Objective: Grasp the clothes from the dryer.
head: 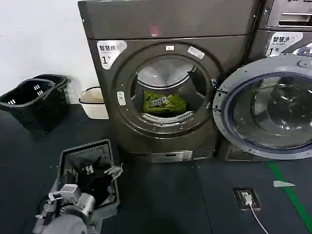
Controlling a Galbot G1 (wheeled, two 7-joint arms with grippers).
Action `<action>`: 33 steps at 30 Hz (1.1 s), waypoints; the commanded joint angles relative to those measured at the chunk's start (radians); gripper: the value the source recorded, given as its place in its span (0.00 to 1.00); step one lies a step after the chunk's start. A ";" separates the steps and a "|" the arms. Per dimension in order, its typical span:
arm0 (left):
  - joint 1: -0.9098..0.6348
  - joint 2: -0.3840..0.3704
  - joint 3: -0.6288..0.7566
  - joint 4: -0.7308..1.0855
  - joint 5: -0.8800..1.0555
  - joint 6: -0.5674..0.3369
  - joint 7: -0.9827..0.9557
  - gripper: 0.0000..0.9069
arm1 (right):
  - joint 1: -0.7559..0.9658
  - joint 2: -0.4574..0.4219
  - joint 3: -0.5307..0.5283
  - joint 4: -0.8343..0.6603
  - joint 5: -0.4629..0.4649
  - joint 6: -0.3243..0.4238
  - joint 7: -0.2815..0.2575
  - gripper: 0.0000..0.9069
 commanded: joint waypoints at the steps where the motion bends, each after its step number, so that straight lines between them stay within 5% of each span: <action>1: -0.001 0.001 -0.004 -0.001 0.003 0.005 0.007 1.00 | -0.001 0.002 0.000 -0.002 0.009 0.029 -0.011 1.00; 33: 0.016 0.012 -0.001 -0.019 0.014 -0.001 0.047 1.00 | -0.011 0.010 0.020 -0.005 0.039 0.048 -0.022 1.00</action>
